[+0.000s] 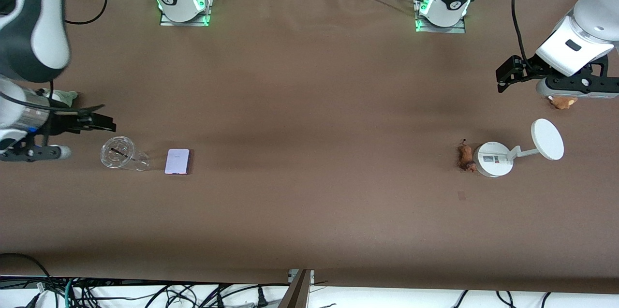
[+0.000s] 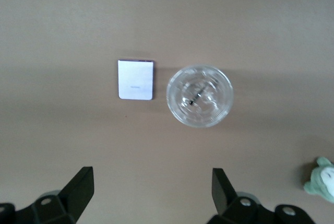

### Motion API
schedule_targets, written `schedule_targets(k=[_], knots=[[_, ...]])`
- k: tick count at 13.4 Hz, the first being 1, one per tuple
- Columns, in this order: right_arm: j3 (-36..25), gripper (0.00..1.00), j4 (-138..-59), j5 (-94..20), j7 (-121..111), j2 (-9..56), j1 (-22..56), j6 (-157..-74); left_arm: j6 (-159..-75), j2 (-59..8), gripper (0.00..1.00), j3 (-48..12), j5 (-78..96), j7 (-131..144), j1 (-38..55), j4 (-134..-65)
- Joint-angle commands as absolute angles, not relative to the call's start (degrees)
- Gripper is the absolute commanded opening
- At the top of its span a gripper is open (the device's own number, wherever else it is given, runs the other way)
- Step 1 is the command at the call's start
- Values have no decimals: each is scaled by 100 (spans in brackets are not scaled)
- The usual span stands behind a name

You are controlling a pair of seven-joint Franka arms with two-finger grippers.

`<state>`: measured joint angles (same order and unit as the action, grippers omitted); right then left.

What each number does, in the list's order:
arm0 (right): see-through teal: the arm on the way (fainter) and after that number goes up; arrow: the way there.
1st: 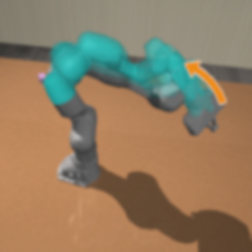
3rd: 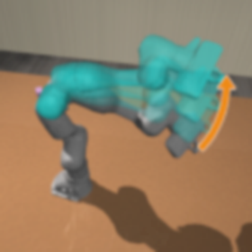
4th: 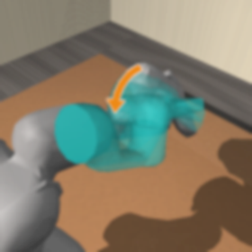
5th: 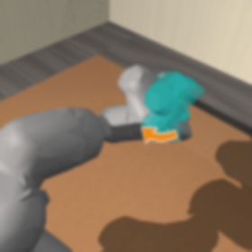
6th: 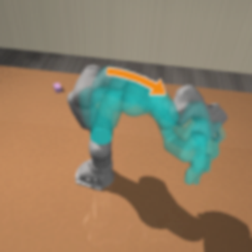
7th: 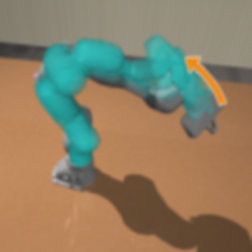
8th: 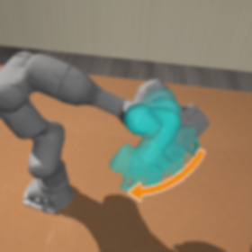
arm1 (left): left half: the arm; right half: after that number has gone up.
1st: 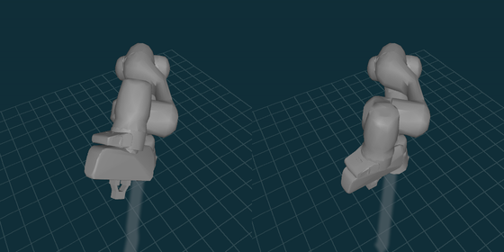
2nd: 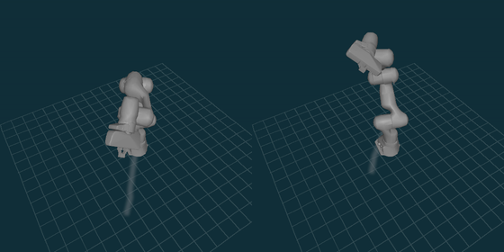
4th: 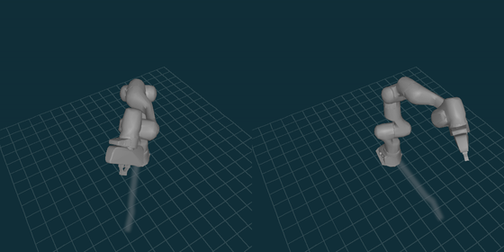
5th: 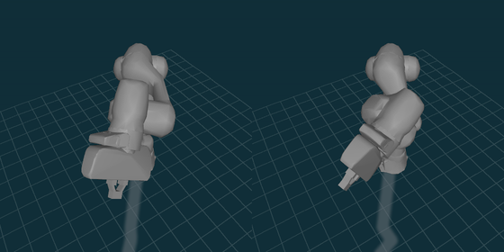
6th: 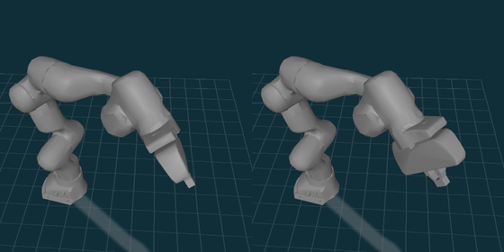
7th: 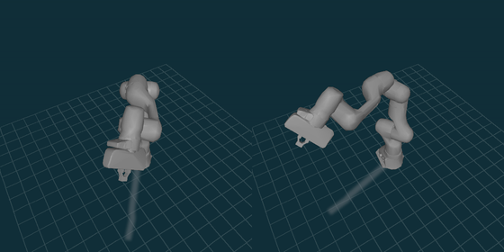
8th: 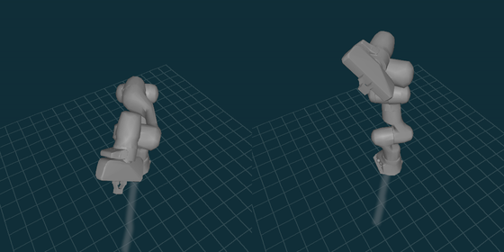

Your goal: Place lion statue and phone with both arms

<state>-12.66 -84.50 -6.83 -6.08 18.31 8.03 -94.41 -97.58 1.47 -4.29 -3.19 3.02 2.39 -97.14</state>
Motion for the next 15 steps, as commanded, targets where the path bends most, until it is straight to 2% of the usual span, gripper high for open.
schedule_targets(k=[1,4,6,9,15], knots=[[-537,100,-9121,-387,-325,1031,247,-9396,-9650,202,100,-413,-264,237,272,-9668],[-343,100,-9667,-317,-351,222,246,-9378,-9650,202,100,-413,-264,290,272,-9668],[-343,100,-9624,-176,-360,80,246,-9107,-9650,202,100,-413,-264,290,272,-9668],[-334,100,-9546,-141,-378,131,255,-8869,-9650,202,100,-500,-264,272,272,-9668],[-369,100,-8623,18,-396,668,229,-8288,-9650,202,100,-519,-202,290,246,-9668]])
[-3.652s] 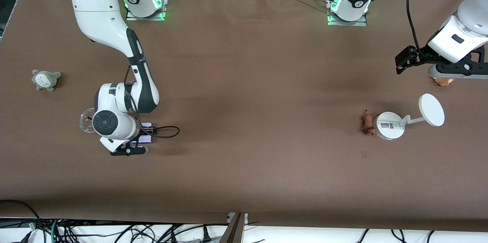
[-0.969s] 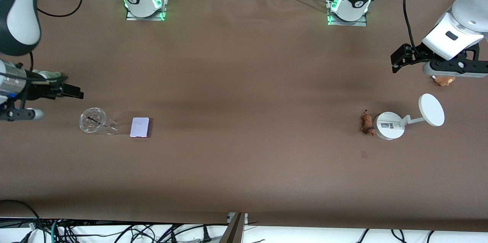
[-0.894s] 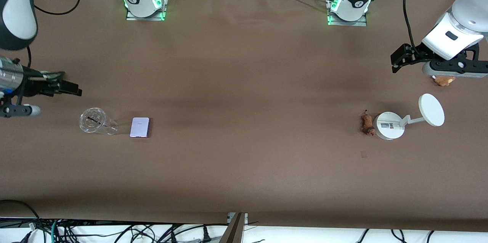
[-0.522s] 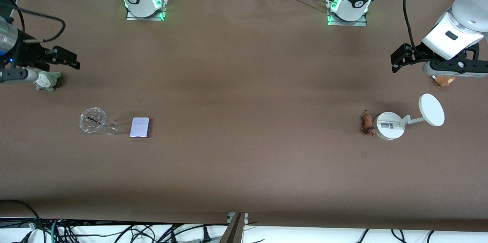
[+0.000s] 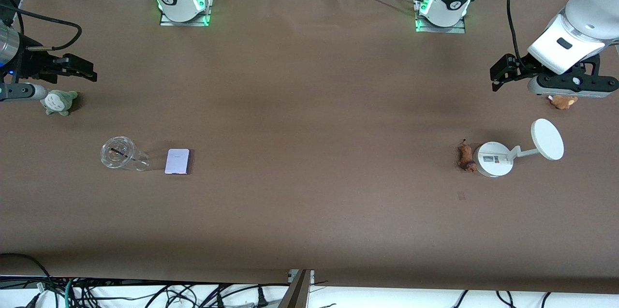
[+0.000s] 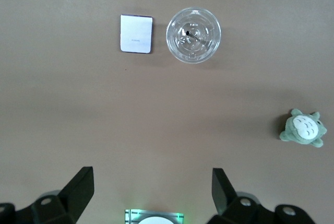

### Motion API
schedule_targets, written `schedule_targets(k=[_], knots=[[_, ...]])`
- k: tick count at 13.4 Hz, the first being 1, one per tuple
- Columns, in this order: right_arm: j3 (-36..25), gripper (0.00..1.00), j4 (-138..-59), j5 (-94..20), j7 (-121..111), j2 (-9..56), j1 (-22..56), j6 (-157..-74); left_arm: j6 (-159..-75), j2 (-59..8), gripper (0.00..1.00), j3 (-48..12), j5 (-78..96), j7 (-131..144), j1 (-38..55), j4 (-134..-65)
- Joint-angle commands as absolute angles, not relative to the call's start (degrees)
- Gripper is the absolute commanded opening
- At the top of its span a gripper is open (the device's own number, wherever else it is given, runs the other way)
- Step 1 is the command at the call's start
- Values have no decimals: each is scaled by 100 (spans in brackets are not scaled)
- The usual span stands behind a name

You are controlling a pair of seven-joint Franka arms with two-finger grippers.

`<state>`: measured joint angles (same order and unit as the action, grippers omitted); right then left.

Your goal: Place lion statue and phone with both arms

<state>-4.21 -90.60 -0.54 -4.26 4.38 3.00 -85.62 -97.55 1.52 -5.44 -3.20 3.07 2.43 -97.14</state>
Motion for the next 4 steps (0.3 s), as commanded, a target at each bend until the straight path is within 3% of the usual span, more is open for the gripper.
schedule_targets(k=[1,4], knots=[[-369,100,-8613,26,-387,668,229,-8297,-9650,202,100,-519,-202,290,246,-9668],[-369,100,-8604,53,-378,668,237,-8297,-9650,202,100,-519,-202,290,246,-9668]])
